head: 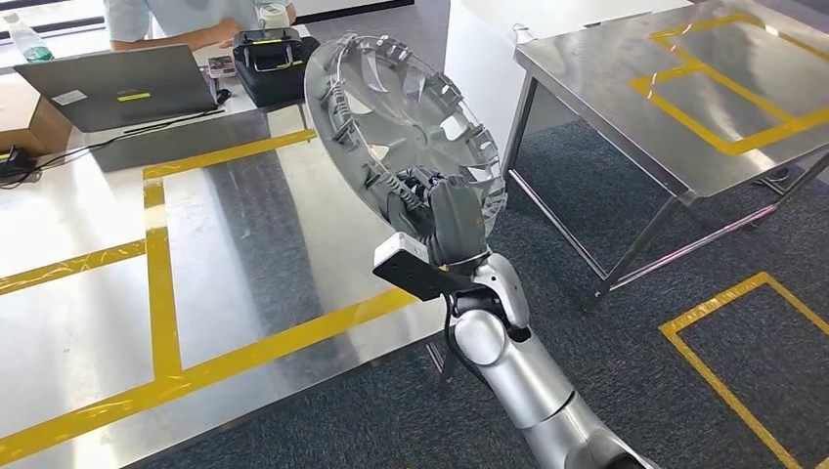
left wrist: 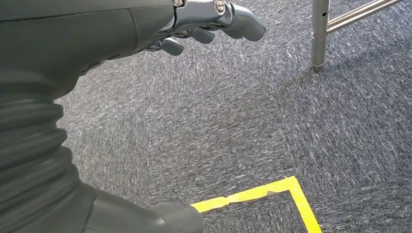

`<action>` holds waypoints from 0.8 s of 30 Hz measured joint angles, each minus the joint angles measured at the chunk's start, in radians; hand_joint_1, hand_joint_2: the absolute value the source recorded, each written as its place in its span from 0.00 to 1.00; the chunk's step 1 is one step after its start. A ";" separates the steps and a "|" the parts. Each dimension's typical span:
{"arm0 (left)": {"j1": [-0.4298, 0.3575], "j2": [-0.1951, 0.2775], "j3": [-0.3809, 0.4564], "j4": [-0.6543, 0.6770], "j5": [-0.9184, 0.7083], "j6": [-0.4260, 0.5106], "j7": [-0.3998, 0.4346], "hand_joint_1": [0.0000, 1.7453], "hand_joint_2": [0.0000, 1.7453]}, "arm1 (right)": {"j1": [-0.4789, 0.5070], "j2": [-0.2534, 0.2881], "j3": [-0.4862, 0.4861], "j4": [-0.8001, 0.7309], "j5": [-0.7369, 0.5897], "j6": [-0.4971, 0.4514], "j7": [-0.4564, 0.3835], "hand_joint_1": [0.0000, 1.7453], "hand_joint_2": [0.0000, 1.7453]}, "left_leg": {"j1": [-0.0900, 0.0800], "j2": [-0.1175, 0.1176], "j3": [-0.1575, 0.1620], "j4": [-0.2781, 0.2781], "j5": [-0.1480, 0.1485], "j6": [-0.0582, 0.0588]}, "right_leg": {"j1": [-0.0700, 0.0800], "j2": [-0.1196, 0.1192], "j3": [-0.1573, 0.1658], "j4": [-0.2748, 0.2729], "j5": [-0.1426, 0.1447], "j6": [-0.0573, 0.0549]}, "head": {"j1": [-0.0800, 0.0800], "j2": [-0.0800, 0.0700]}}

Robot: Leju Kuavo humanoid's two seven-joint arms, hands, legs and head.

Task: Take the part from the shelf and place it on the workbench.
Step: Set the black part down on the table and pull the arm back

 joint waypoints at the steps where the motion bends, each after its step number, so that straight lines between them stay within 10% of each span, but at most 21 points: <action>1: 0.000 0.000 -0.001 0.000 -0.006 0.004 0.005 0.00 1.00 | -0.008 0.000 0.000 0.021 0.013 -0.006 0.011 0.95 1.00 | 0.000 0.000 0.000 0.000 0.000 0.000 | -0.001 0.000 0.000 0.000 0.000 0.004 | 0.000 0.000; 14: -0.002 -0.002 -0.013 -0.003 -0.052 0.074 0.011 0.00 1.00 | -0.212 0.011 -0.020 0.497 0.326 -0.157 0.150 0.95 1.00 | -0.001 0.002 0.001 -0.003 0.006 -0.002 | -0.001 0.000 -0.006 0.005 0.002 0.012 | 0.000 0.000; 24: 0.009 -0.068 0.079 -0.206 -0.223 0.092 -0.020 0.00 1.00 | -0.284 0.129 0.045 0.700 0.384 -0.143 -0.003 0.95 1.00 | -0.001 0.003 0.001 -0.010 0.008 -0.006 | 0.001 0.002 -0.010 0.007 0.001 0.011 | 0.000 0.000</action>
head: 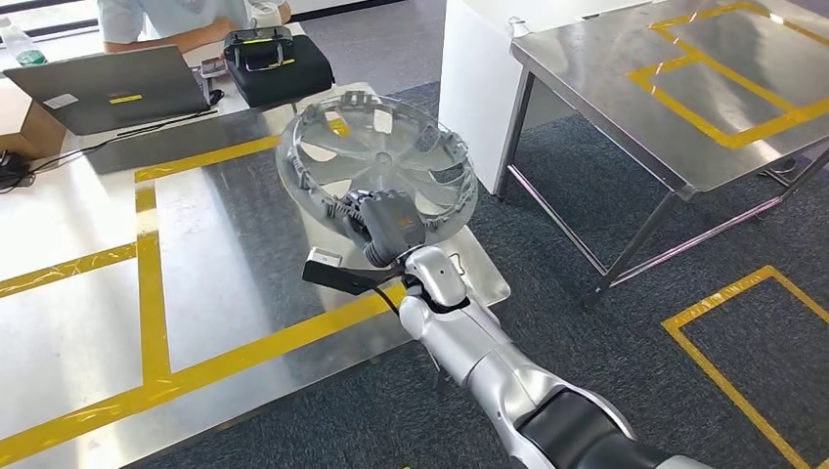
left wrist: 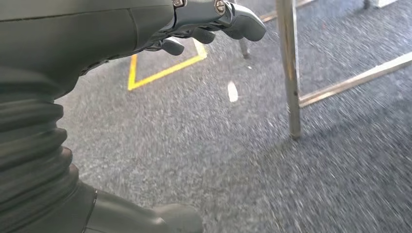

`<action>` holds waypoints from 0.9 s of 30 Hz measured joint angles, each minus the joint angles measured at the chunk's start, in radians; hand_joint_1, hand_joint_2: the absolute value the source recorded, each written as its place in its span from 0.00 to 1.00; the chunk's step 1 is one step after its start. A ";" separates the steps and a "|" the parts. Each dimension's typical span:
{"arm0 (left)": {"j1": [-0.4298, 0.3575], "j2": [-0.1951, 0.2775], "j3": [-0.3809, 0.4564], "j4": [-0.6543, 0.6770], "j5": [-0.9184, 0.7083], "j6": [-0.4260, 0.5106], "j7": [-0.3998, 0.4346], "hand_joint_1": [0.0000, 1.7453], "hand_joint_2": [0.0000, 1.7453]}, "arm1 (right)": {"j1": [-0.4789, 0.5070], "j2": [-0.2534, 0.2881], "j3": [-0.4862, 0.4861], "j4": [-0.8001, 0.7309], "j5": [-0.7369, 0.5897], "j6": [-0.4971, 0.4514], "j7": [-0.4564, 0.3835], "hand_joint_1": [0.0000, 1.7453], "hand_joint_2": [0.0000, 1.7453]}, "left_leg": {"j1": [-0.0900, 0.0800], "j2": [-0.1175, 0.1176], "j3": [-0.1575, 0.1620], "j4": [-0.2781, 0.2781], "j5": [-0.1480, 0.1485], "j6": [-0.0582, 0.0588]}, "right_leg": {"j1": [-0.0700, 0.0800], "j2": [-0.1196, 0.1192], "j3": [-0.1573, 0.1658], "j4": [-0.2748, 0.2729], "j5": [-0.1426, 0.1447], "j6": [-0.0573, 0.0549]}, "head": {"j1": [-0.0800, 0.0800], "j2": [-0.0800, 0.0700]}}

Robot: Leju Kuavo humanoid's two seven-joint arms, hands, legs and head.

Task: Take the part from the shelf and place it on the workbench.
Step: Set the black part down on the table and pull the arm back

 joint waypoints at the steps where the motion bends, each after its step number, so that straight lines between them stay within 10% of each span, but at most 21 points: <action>1: 0.001 -0.006 0.016 -0.011 -0.009 0.000 -0.001 0.00 1.00 | -0.007 0.014 0.017 0.008 0.002 0.005 -0.006 0.95 1.00 | 0.000 0.000 0.000 0.000 0.000 0.000 | 0.000 0.000 0.000 0.000 0.000 -0.001 | 0.000 0.000; 14: 0.003 -0.033 0.113 -0.035 -0.032 0.000 -0.008 0.00 1.00 | -0.042 0.079 0.147 0.095 -0.026 -0.003 -0.055 0.95 1.00 | 0.001 -0.002 0.000 -0.001 0.000 0.000 | 0.000 -0.001 0.001 -0.001 -0.001 -0.002 | 0.000 0.000; 18: 0.002 -0.035 0.134 -0.037 -0.034 0.000 -0.004 0.00 1.00 | -0.050 0.080 0.168 0.128 -0.057 -0.007 -0.085 0.00 0.00 | 0.001 -0.001 0.000 -0.001 0.000 0.000 | 0.000 -0.001 0.000 -0.001 -0.001 -0.002 | 0.000 0.000; 23: 0.003 -0.038 0.147 -0.046 -0.034 0.000 -0.006 0.00 1.00 | -0.057 0.079 0.180 0.145 -0.082 -0.023 -0.104 0.00 0.00 | 0.001 -0.001 0.000 -0.001 0.000 -0.001 | 0.000 -0.001 0.001 -0.001 -0.001 -0.002 | 0.000 0.000; 27: 0.003 -0.040 0.153 -0.054 -0.034 0.000 0.007 0.00 0.00 | -0.057 0.077 0.187 0.151 -0.090 -0.033 -0.104 0.00 0.00 | 0.001 -0.001 0.001 -0.001 0.000 -0.001 | 0.001 -0.001 0.001 0.000 -0.001 -0.002 | 0.000 0.000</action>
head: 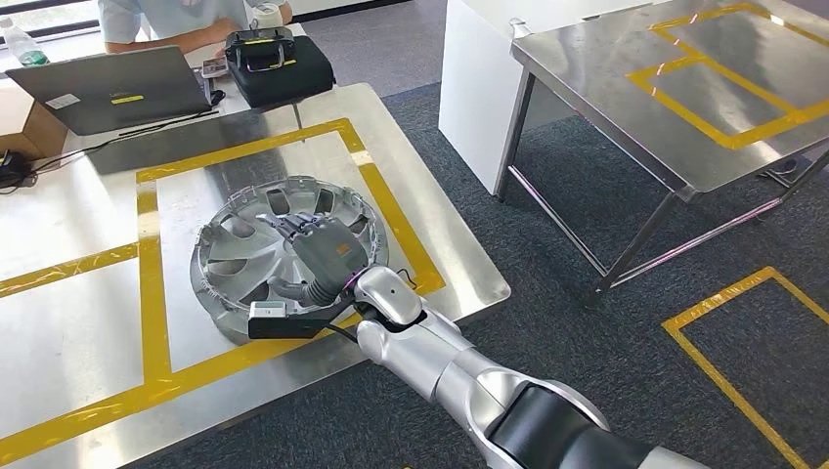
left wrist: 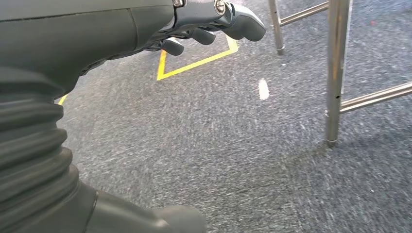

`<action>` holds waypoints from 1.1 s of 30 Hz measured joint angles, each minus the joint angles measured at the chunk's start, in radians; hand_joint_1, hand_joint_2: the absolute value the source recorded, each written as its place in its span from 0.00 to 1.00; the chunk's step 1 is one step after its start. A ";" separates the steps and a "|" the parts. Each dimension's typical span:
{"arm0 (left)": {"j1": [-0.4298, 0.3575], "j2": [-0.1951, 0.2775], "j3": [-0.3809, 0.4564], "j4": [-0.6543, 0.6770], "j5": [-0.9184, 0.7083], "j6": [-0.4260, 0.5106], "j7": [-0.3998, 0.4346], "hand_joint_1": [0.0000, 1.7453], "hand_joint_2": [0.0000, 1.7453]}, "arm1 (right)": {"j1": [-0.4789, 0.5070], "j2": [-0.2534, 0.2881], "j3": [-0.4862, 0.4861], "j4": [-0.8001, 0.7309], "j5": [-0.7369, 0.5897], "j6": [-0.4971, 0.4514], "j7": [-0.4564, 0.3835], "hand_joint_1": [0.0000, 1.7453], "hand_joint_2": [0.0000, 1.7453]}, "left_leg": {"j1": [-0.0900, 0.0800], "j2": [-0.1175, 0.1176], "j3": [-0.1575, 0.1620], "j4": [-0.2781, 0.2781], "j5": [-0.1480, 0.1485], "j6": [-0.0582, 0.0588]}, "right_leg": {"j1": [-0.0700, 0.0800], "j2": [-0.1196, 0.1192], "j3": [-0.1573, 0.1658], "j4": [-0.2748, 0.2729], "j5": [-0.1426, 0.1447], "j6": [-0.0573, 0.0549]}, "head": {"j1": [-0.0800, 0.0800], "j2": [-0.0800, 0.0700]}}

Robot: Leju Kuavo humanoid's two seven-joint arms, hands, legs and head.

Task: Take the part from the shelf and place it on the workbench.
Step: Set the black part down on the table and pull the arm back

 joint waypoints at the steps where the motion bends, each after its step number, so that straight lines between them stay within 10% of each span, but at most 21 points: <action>1: 0.000 0.000 0.000 0.000 0.000 0.000 0.008 0.00 0.00 | 0.000 -0.001 0.001 0.000 -0.005 -0.001 0.000 0.00 0.00 | 0.000 0.000 0.000 0.000 0.000 0.000 | 0.000 0.000 0.000 0.000 0.000 0.000 | 0.000 0.000; 18: -0.026 0.017 0.020 0.038 0.017 0.000 -0.032 0.00 0.00 | -0.001 -0.016 0.031 0.001 -0.057 -0.001 0.015 0.00 0.00 | -0.003 0.004 0.004 -0.002 0.001 0.017 | -0.009 0.001 0.002 0.002 -0.005 0.015 | 0.000 0.000; 24: -0.029 0.022 0.031 0.059 0.001 0.000 0.001 0.00 0.00 | 0.001 -0.028 0.034 0.000 -0.067 -0.002 0.019 0.00 0.00 | 0.007 0.012 0.000 -0.010 0.012 0.023 | -0.015 -0.001 -0.128 0.288 -0.135 0.034 | 0.008 0.000; 28: -0.031 0.023 0.033 0.069 0.000 0.000 0.003 0.00 0.00 | -0.001 -0.033 0.034 0.000 -0.067 -0.002 0.018 0.00 0.00 | 0.018 0.011 -0.009 -0.001 0.019 0.004 | -0.021 -0.001 -0.025 0.083 -0.021 0.037 | 0.009 0.000; 33: -0.031 0.025 0.036 0.078 -0.001 0.000 0.013 0.00 0.00 | -0.005 -0.035 0.039 0.000 -0.074 -0.003 0.018 0.00 0.00 | 0.021 0.008 -0.020 -0.007 0.037 -0.041 | -0.012 0.005 -0.015 0.015 0.015 -0.008 | 0.012 0.000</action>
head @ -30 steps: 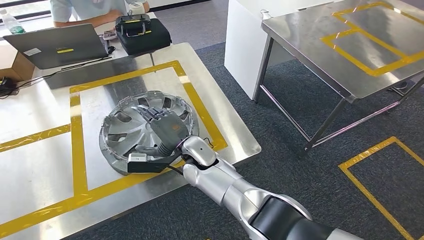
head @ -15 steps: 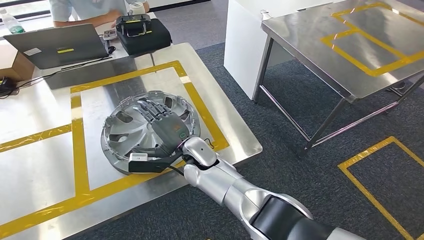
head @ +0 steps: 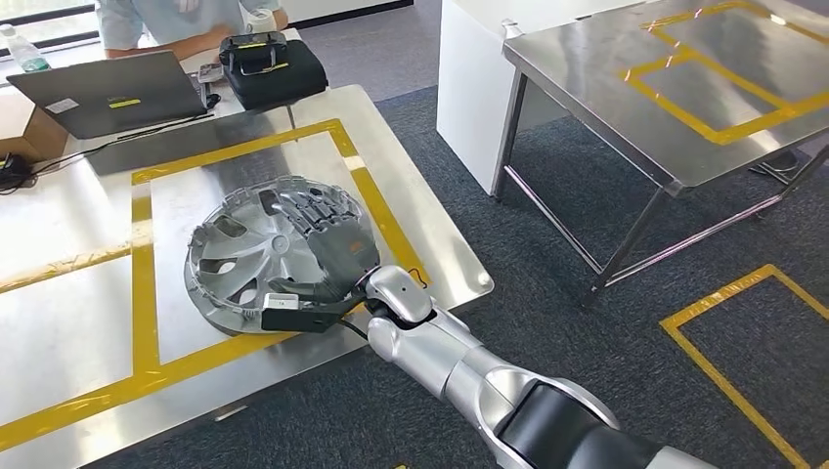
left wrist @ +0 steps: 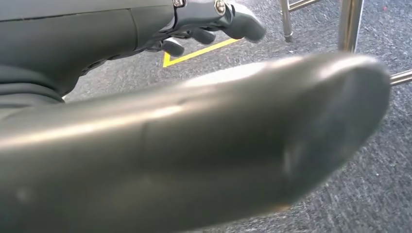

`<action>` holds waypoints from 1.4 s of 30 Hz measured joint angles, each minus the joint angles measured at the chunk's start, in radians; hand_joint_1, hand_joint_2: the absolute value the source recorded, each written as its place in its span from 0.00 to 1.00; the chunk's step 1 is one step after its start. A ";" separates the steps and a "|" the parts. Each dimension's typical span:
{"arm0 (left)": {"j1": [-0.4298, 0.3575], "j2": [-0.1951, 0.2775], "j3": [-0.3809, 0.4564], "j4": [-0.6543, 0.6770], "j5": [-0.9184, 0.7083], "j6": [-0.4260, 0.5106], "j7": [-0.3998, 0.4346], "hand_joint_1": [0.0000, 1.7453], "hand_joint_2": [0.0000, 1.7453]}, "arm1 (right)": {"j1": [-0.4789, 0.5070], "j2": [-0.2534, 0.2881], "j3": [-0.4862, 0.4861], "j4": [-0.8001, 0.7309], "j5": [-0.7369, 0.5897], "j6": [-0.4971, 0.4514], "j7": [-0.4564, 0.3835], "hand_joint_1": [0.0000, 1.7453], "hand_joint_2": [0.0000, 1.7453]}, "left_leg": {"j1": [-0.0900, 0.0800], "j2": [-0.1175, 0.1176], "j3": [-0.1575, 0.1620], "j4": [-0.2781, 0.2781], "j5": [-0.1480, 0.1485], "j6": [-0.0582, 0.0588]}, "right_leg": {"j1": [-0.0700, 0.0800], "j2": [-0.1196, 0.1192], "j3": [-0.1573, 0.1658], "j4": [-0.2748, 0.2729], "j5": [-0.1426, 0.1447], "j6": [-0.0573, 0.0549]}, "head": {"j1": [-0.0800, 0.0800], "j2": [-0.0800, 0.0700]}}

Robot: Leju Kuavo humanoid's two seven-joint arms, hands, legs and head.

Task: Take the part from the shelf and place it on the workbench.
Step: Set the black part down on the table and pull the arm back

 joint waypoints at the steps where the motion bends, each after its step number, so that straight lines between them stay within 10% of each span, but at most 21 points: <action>1: 0.000 0.001 0.001 0.001 0.000 0.000 0.002 0.00 0.00 | 0.000 0.000 0.002 0.000 -0.002 0.000 0.000 0.00 0.00 | 0.001 0.001 -0.008 0.012 -0.017 -0.005 | -0.001 -0.001 -0.006 -0.004 0.010 -0.010 | 0.000 0.000; 5: 0.000 0.004 0.004 0.007 0.000 0.000 0.004 0.00 0.00 | 0.002 0.001 0.010 0.000 -0.002 0.000 0.002 0.00 0.00 | -0.002 0.001 -0.077 0.229 -0.175 -0.009 | 0.003 -0.004 -0.046 -0.008 0.045 -0.030 | -0.001 0.000; 7: 0.000 0.007 0.004 0.011 -0.001 0.000 0.004 0.00 0.00 | 0.006 0.000 0.014 0.000 -0.001 0.000 0.006 0.00 0.00 | -0.003 0.001 -0.067 0.276 -0.182 -0.008 | 0.007 -0.005 -0.069 -0.006 0.062 -0.029 | -0.001 0.000; 11: -0.006 0.012 0.004 0.018 -0.003 0.000 0.005 0.00 0.00 | 0.008 0.000 0.019 0.000 -0.001 0.000 0.018 0.00 0.00 | -0.007 0.000 0.103 0.051 -0.123 0.006 | 0.009 -0.006 -0.101 0.003 0.088 -0.013 | 0.001 0.000; 15: -0.008 0.012 0.004 0.026 -0.004 0.000 0.006 0.00 0.00 | 0.008 -0.001 0.022 0.000 0.000 -0.001 0.018 0.00 0.00 | -0.013 -0.002 0.110 0.008 -0.116 0.036 | 0.009 -0.005 -0.107 0.000 0.109 0.014 | 0.004 0.000; 17: -0.009 0.013 0.004 0.029 -0.004 0.000 0.007 0.00 0.00 | 0.008 -0.003 0.022 0.000 -0.001 0.000 0.020 0.00 0.00 | -0.011 0.002 0.093 0.007 -0.097 0.055 | 0.005 -0.006 -0.128 0.034 0.066 0.025 | 0.006 0.000; 21: -0.009 0.013 0.004 0.035 -0.004 0.000 0.007 0.00 0.00 | 0.011 -0.005 0.023 0.000 -0.003 0.001 0.019 0.00 0.00 | -0.015 0.008 0.040 0.009 -0.054 0.067 | 0.003 -0.008 -0.195 0.272 -0.095 0.037 | 0.012 0.000; 23: -0.009 0.014 0.004 0.038 -0.004 0.000 0.004 0.00 0.00 | 0.017 -0.006 0.023 0.000 -0.004 0.001 0.019 0.00 0.00 | -0.019 0.009 0.014 0.010 -0.035 0.066 | 0.005 -0.008 -0.161 0.280 -0.070 0.032 | 0.013 0.000; 28: -0.010 0.011 0.004 0.046 -0.004 0.000 0.002 0.00 0.00 | 0.020 -0.007 0.023 -0.002 -0.005 0.001 0.018 0.00 0.00 | -0.020 0.010 -0.012 0.007 0.006 0.048 | 0.028 -0.009 0.050 -0.012 -0.033 -0.011 | 0.019 0.000; 31: -0.009 0.011 0.004 0.050 -0.004 0.000 0.002 0.00 0.00 | 0.021 -0.007 0.026 -0.002 -0.006 0.001 0.018 0.00 0.00 | -0.017 0.009 -0.021 0.001 0.016 0.031 | 0.026 -0.011 0.040 -0.034 -0.004 -0.026 | 0.026 0.000; 35: -0.009 0.017 0.004 0.056 -0.004 0.001 0.003 0.00 0.00 | 0.025 -0.007 0.028 -0.001 -0.012 0.000 0.017 0.00 0.00 | -0.017 0.006 -0.076 0.180 -0.144 0.015 | 0.017 -0.014 -0.010 -0.043 0.050 -0.039 | 0.017 0.000; 37: -0.009 0.021 0.004 0.058 -0.004 0.001 0.003 0.00 0.00 | 0.030 -0.008 0.028 -0.001 -0.015 0.000 0.015 0.00 0.00 | -0.016 0.006 -0.081 0.271 -0.167 0.009 | 0.016 -0.015 -0.044 -0.037 0.071 -0.036 | 0.016 0.000; 42: -0.017 0.027 0.004 0.064 -0.004 0.001 -0.004 0.00 0.00 | 0.035 -0.007 0.029 -0.001 -0.024 -0.005 0.007 0.00 0.00 | -0.014 0.003 0.103 0.051 -0.118 0.007 | 0.011 -0.016 -0.116 -0.006 0.114 -0.010 | 0.019 0.000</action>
